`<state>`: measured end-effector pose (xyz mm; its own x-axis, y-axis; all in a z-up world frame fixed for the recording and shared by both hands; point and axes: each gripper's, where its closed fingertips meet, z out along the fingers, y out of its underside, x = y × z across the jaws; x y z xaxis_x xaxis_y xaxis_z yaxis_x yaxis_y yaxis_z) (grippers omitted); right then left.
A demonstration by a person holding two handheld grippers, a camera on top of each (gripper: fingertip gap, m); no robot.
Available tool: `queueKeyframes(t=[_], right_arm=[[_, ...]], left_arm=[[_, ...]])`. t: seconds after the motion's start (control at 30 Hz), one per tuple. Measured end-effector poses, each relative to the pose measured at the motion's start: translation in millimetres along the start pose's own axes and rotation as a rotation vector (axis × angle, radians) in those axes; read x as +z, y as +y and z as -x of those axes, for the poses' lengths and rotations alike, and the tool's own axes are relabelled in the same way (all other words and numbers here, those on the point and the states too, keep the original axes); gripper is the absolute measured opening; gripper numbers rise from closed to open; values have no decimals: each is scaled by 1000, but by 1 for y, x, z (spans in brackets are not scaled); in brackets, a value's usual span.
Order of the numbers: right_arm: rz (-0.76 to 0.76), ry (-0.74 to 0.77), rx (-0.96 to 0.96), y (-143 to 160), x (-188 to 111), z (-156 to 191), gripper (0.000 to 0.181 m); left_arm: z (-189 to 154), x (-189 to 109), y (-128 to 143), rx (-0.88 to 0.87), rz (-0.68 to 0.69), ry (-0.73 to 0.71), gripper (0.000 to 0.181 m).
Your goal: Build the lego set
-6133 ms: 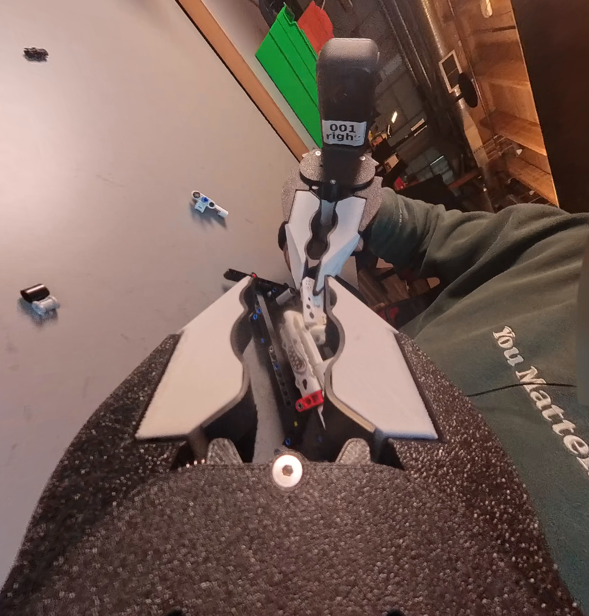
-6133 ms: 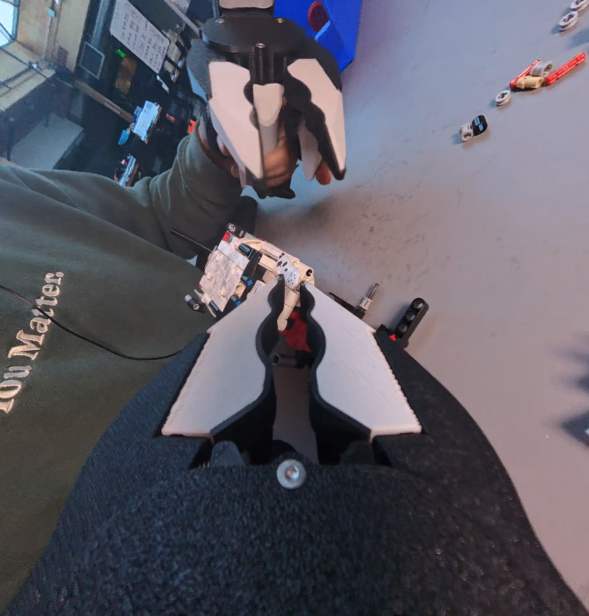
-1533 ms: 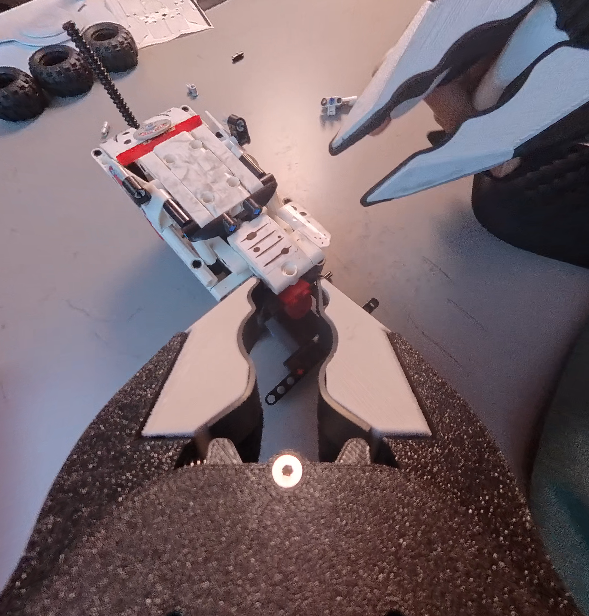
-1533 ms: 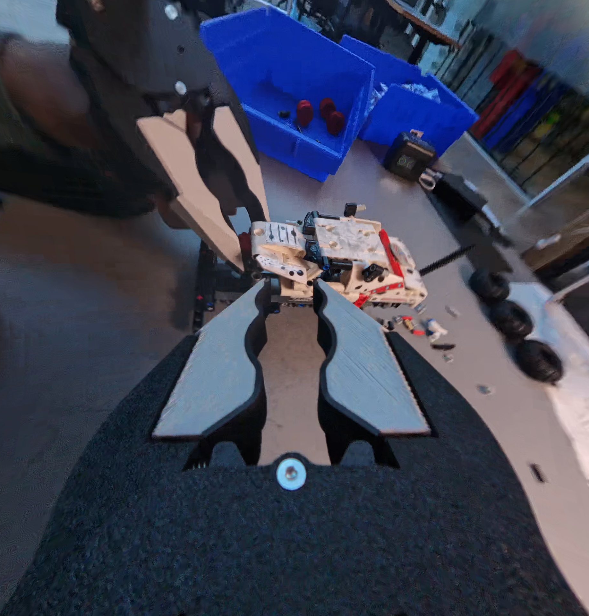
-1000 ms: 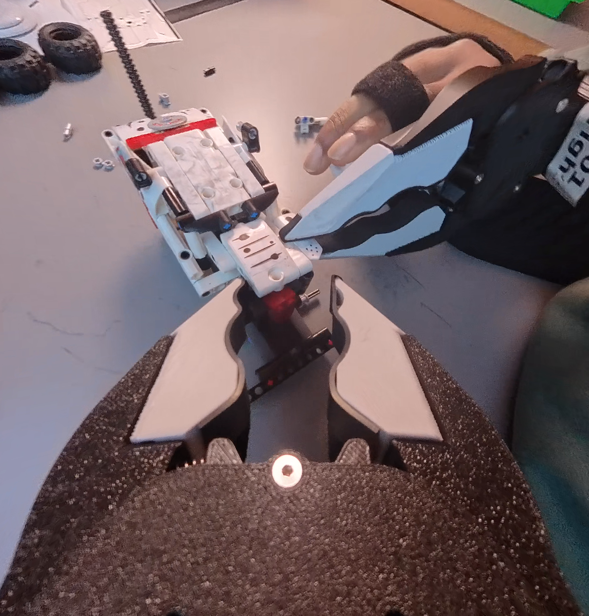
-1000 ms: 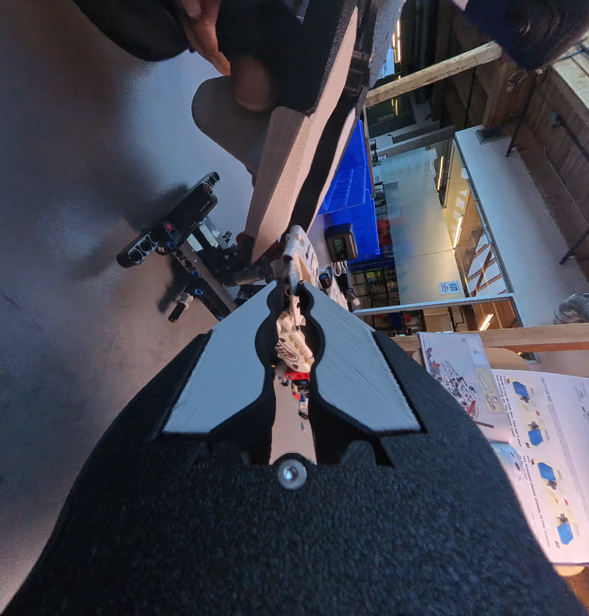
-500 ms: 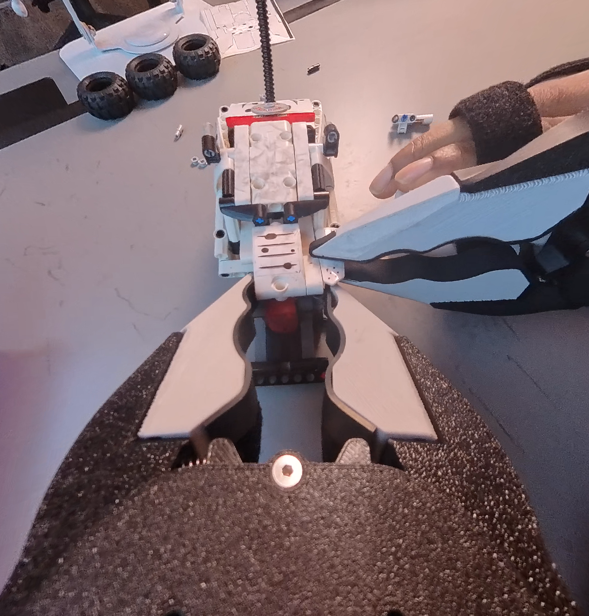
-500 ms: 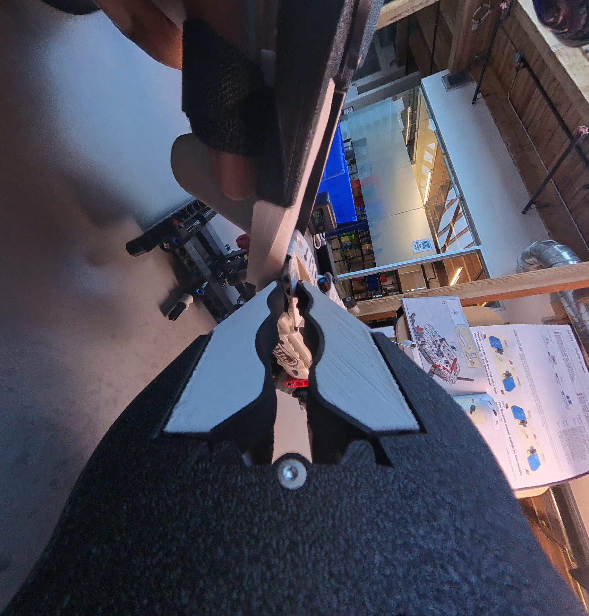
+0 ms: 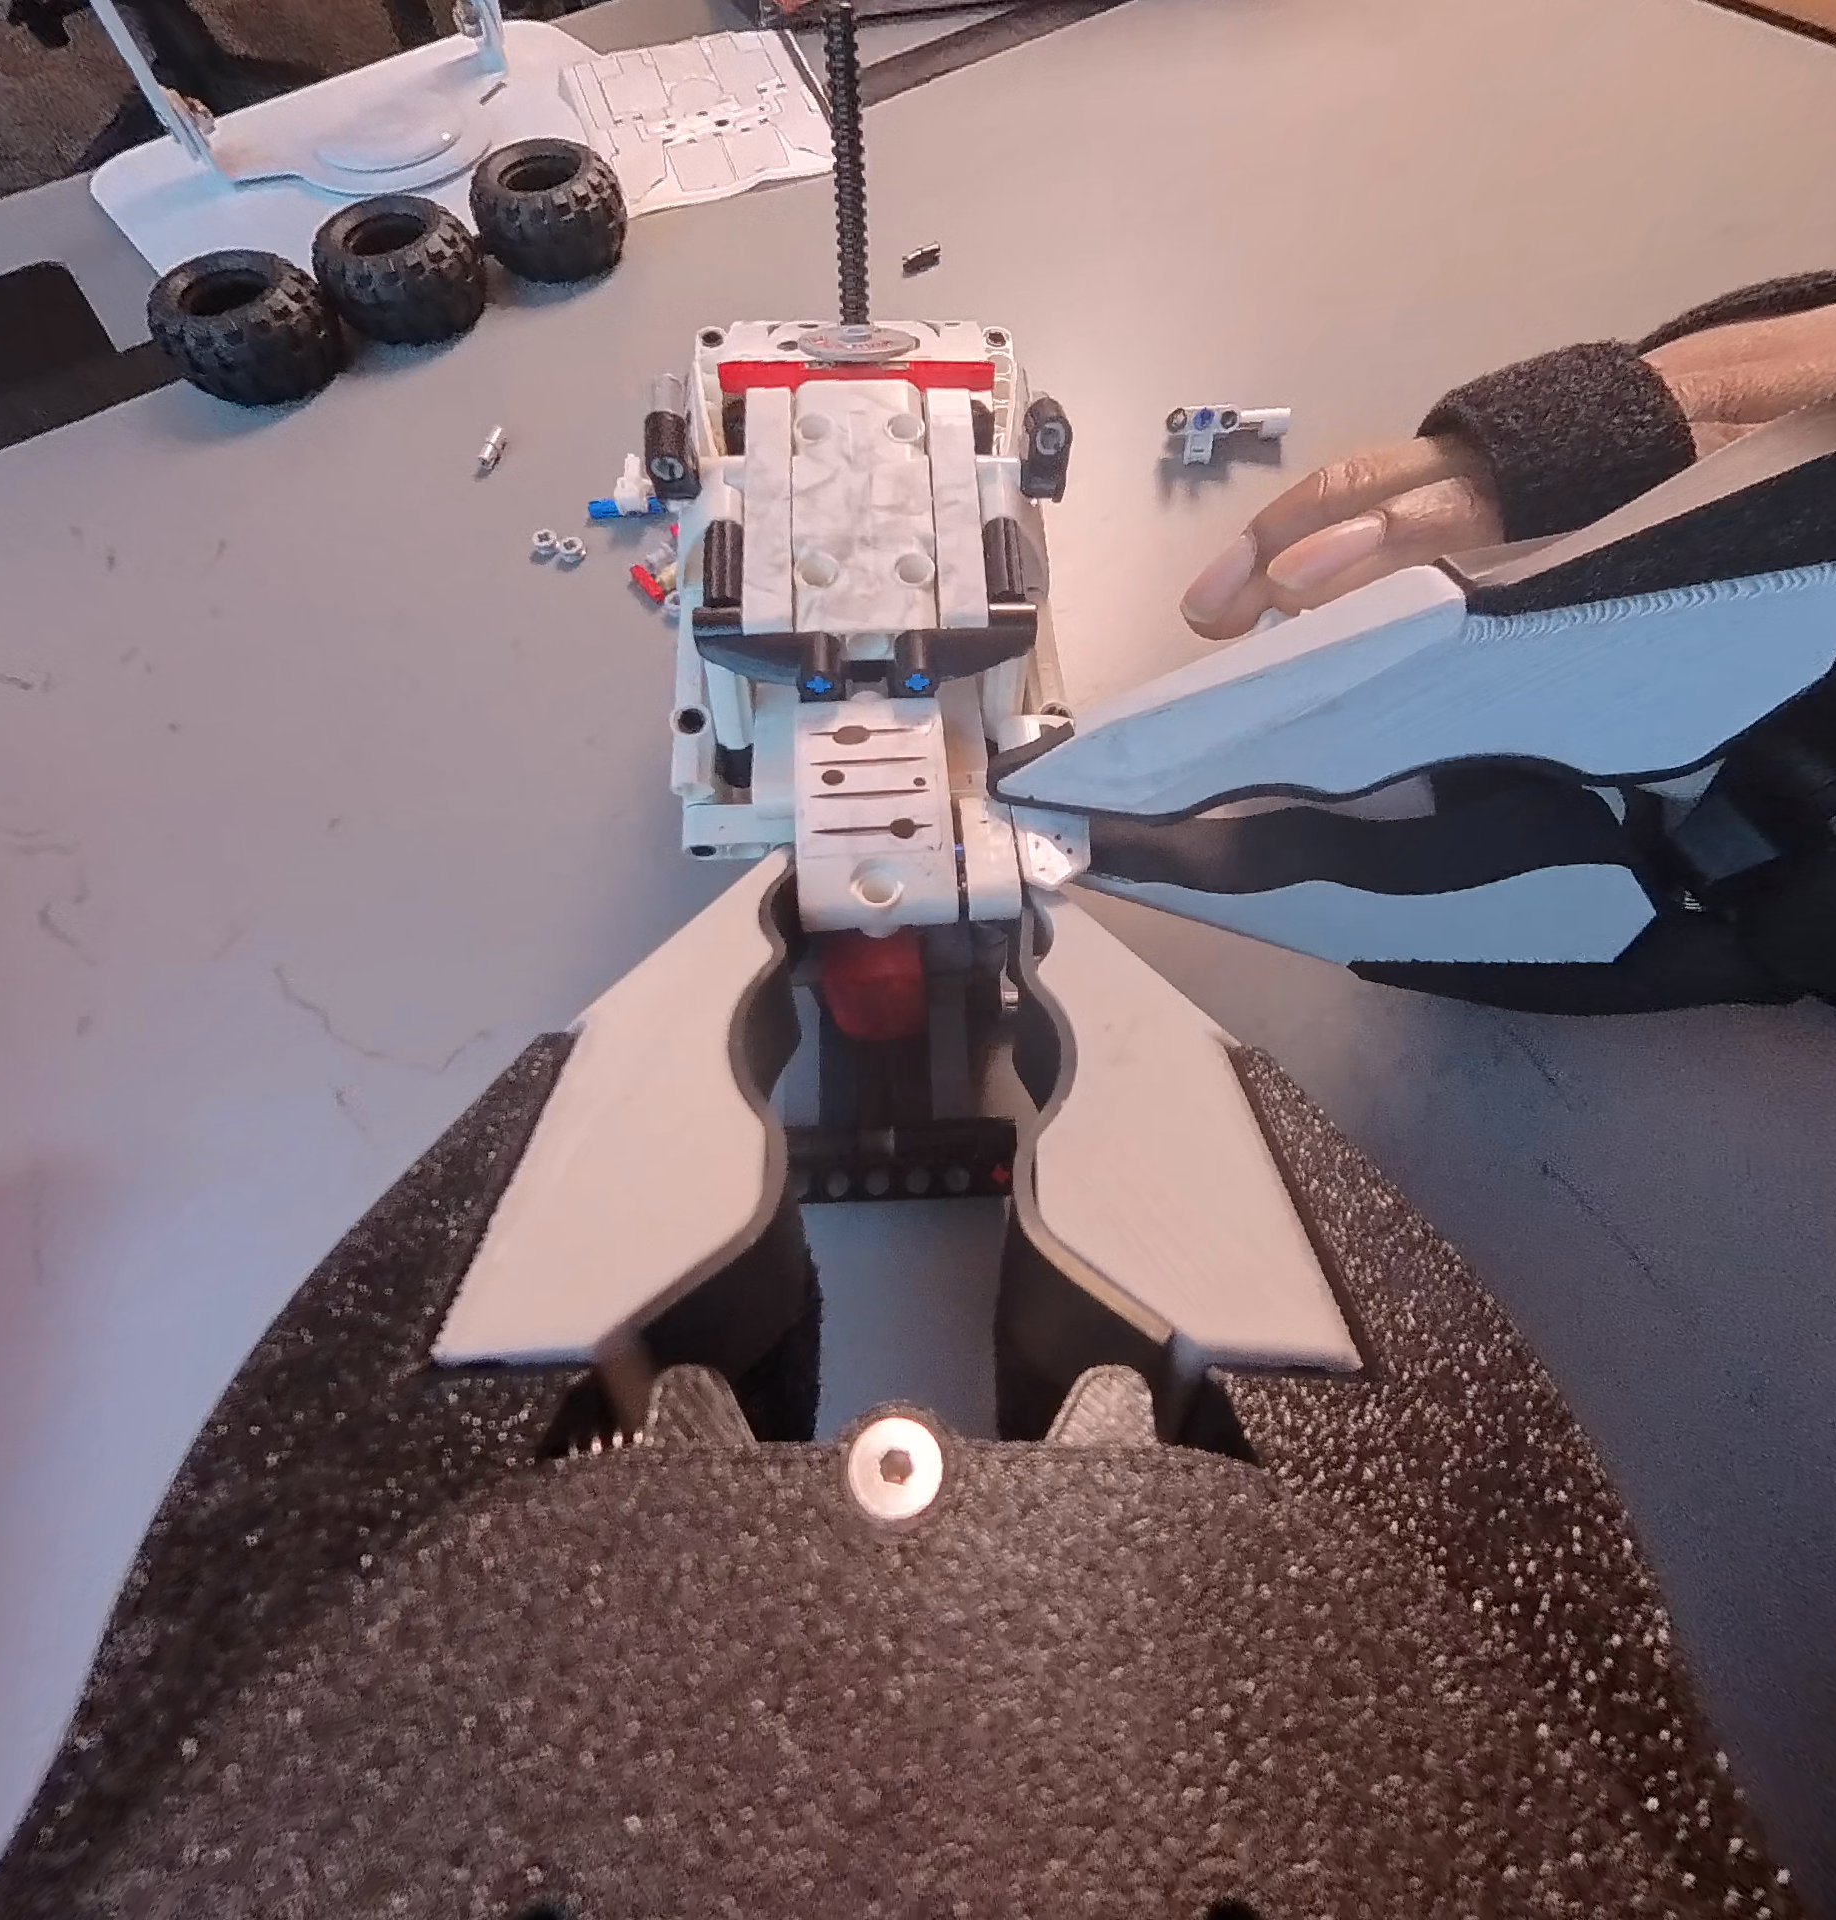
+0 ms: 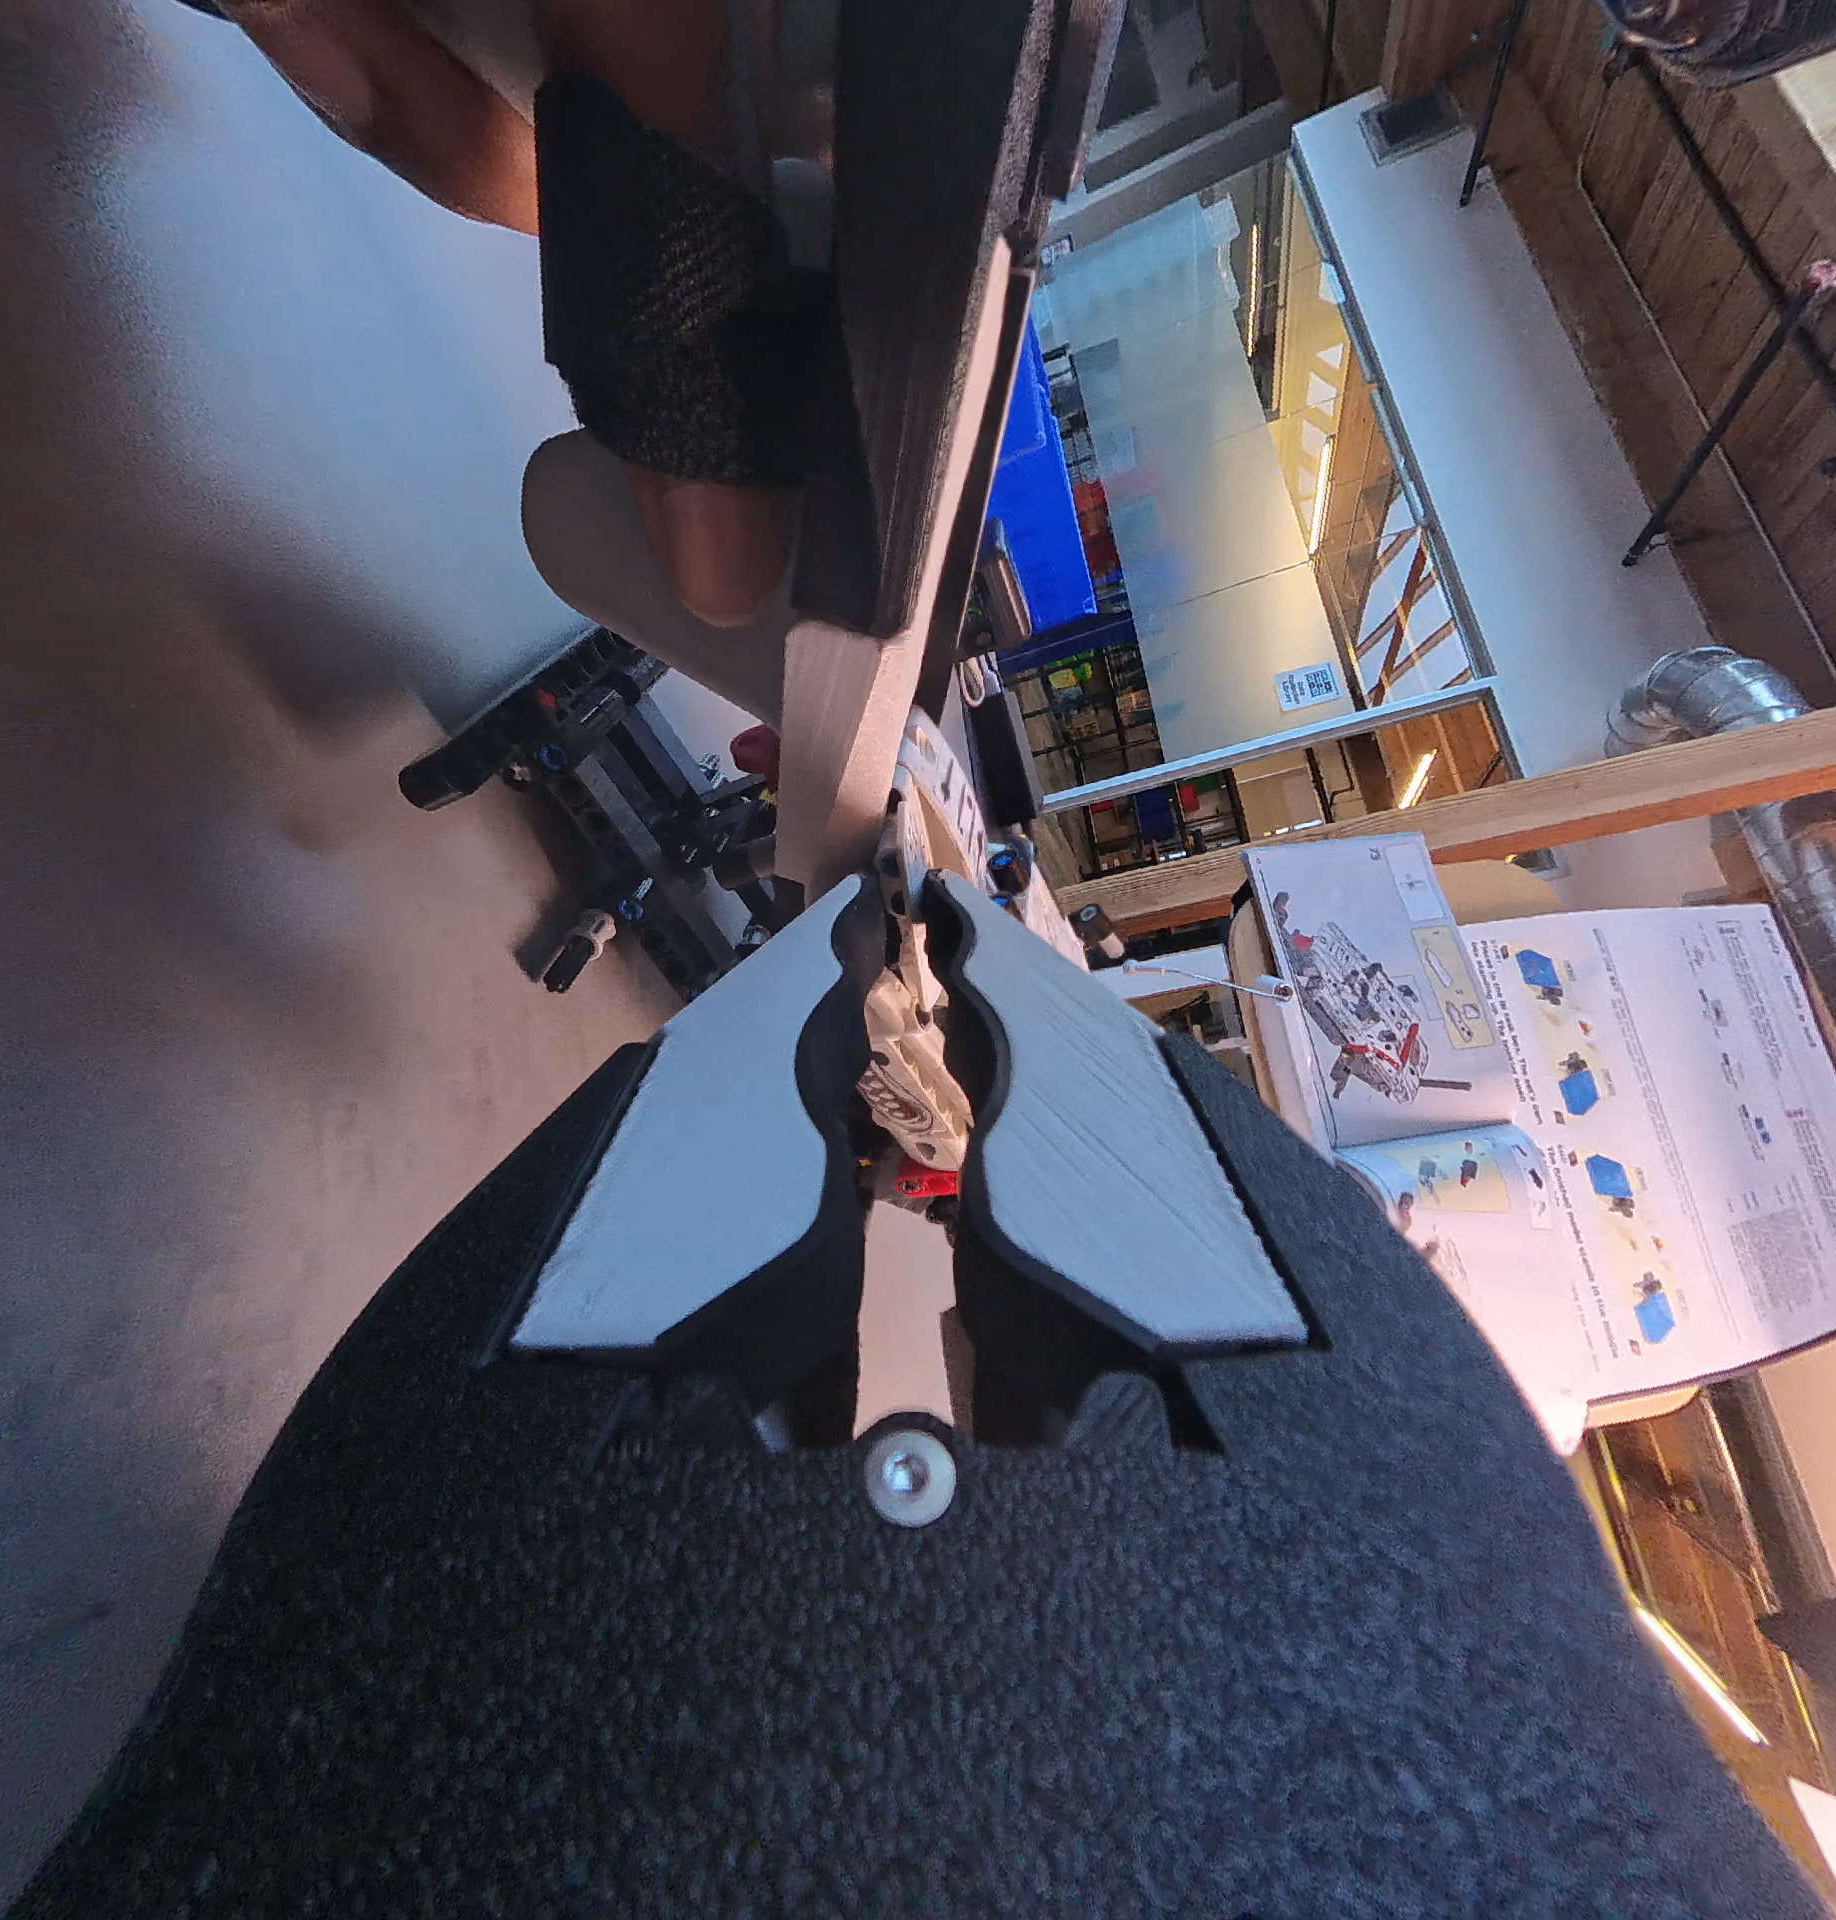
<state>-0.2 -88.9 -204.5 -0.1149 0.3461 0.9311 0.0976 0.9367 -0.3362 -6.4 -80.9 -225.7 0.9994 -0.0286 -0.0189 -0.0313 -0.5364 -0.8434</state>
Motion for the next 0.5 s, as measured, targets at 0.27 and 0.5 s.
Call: queueKeyframes(t=[0.27, 0.5], right_arm=[[40, 9, 32, 9, -9, -2, 5], [-115, -62, 46, 15, -15, -3, 6]], left_arm=[[-7, 8, -5, 14, -12, 23, 36], [-13, 12, -8, 42, -19, 53, 37]])
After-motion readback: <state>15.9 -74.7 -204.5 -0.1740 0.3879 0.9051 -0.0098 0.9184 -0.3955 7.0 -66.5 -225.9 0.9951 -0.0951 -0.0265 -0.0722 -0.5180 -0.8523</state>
